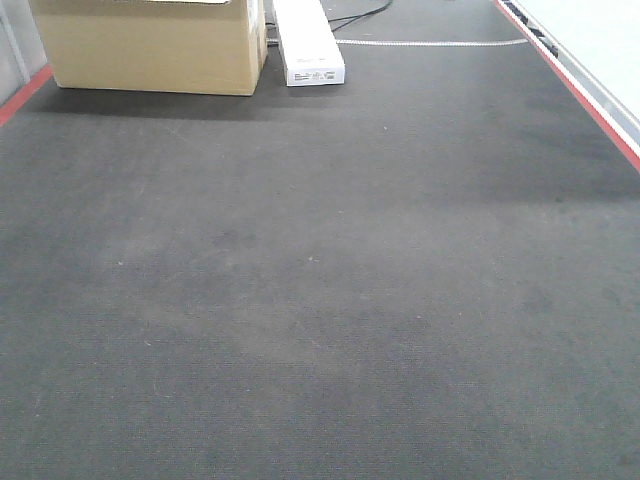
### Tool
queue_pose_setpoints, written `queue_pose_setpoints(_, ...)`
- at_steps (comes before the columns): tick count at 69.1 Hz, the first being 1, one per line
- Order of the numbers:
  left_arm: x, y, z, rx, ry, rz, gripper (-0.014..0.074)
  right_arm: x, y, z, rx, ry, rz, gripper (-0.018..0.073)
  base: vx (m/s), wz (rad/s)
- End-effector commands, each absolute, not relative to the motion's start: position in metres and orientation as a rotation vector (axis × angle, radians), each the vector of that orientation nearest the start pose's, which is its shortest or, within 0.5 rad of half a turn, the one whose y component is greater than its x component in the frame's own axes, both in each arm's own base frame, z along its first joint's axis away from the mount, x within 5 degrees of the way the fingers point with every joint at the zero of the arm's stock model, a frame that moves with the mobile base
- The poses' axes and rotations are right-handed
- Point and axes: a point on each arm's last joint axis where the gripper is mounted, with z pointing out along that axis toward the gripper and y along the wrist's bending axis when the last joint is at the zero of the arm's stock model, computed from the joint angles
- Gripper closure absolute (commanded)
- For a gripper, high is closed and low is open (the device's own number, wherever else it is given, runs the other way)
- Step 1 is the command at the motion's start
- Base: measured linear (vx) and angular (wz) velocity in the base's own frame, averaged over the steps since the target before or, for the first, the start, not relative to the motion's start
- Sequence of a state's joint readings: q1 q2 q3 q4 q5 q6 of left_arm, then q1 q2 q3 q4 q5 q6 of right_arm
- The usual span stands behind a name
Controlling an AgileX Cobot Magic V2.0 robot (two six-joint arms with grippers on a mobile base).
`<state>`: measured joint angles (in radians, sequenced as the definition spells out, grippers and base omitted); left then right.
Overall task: Move and align brake pads A on conveyor
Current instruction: 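Turn and drive up to the dark grey conveyor belt, then lower the left gripper's brake pad onto the belt and open it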
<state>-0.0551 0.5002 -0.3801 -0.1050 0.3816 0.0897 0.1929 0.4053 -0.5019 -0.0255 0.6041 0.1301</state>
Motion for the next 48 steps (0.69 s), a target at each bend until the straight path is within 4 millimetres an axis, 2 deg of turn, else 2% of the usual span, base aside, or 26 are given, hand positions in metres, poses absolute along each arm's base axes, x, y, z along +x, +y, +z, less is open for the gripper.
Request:
queue_pose_setpoints(1,0.1093,-0.0095,0.2868,0.056,1.866,-0.088,0.0603,0.0829,0.0144,0.3173,-0.076,1.877,0.182,0.0566,0.00,0.00)
queue_pose_setpoints(48,0.1094,-0.0095,0.2871,0.054,1.862,-0.089,0.0603,0.0829,0.0144,0.3173,-0.076,1.877,0.182,0.0566,0.00,0.00)
